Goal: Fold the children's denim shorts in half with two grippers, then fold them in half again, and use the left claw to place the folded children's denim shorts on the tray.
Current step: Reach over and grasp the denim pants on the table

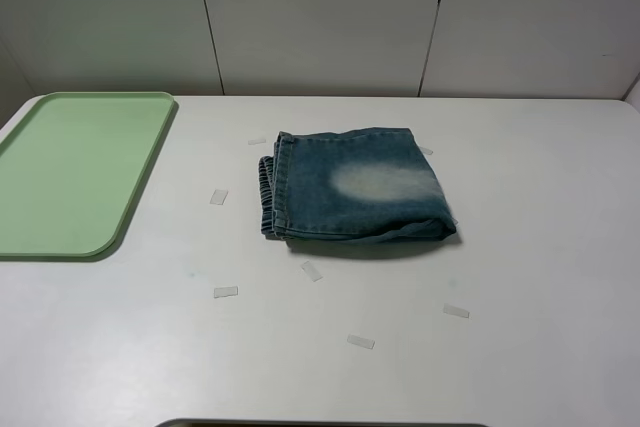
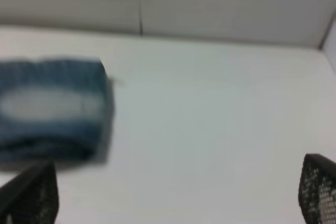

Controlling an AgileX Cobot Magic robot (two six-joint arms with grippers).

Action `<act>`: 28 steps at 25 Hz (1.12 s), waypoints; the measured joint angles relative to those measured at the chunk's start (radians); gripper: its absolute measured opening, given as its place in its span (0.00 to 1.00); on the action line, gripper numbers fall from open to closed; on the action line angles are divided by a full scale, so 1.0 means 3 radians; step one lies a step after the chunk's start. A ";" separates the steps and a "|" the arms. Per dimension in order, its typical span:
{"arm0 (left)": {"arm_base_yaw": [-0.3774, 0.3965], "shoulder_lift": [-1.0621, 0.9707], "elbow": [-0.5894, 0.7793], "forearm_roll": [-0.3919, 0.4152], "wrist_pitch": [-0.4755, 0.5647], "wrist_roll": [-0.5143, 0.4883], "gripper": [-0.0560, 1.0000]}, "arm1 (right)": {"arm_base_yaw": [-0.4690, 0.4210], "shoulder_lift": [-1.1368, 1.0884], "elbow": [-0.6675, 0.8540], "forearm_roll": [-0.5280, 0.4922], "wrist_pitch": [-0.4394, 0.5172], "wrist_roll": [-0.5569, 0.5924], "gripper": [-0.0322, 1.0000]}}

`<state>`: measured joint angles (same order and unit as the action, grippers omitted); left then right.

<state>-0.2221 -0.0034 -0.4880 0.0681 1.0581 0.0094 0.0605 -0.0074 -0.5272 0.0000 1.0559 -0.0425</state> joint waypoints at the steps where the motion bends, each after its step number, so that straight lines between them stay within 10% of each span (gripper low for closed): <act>1: 0.0000 0.0000 0.0000 0.0000 0.0000 0.0000 0.98 | 0.0000 0.0000 0.0068 -0.0018 -0.0007 -0.0004 0.70; 28: 0.0000 0.0000 0.0000 0.0000 -0.0006 0.0000 0.98 | 0.0000 0.0003 0.0129 -0.0021 -0.0076 -0.0011 0.70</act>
<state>-0.2221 -0.0034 -0.4880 0.0681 1.0562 0.0094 0.0605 -0.0066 -0.4886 -0.0064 1.0330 -0.0457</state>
